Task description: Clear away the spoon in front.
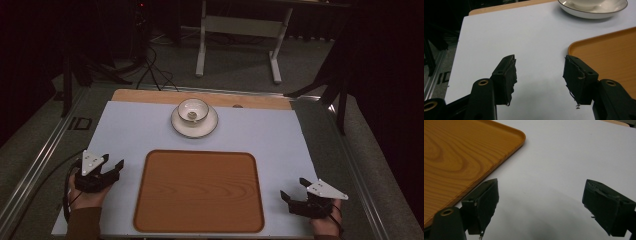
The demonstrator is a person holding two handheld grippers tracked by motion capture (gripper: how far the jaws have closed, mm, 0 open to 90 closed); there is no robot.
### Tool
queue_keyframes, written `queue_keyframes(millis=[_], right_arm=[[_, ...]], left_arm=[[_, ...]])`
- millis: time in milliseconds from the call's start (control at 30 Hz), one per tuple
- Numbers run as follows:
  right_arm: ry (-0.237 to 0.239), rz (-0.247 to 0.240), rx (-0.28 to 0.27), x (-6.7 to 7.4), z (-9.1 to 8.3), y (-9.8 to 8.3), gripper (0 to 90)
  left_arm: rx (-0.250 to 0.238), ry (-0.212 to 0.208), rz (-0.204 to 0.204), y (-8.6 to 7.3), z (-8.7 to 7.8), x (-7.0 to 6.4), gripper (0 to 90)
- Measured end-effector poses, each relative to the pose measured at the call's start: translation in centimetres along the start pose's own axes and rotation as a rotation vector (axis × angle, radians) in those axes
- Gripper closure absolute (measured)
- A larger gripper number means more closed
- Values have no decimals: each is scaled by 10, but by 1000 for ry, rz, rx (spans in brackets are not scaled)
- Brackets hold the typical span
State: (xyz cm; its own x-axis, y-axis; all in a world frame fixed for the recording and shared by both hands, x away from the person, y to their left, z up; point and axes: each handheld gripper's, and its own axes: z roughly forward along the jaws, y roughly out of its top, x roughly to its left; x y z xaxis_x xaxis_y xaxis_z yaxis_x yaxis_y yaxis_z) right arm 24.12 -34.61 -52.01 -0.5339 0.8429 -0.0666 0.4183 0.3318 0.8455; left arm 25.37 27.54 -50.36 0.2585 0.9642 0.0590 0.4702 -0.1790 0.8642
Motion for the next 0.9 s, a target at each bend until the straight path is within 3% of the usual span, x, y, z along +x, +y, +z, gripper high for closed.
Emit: queue_keyframes(millis=[100, 433, 900], right_arm=[[-2, 0, -4, 0, 0, -1, 137], [-7, 1, -6, 0, 0, 0, 137], [-11, 5, -9, 0, -1, 0, 138]], left_arm=[[9, -7, 25, 2, 1, -4, 429], [-9, -44, 36, 13, 1, -11, 431], [-51, -105, 124, 52, 15, -37, 427]])
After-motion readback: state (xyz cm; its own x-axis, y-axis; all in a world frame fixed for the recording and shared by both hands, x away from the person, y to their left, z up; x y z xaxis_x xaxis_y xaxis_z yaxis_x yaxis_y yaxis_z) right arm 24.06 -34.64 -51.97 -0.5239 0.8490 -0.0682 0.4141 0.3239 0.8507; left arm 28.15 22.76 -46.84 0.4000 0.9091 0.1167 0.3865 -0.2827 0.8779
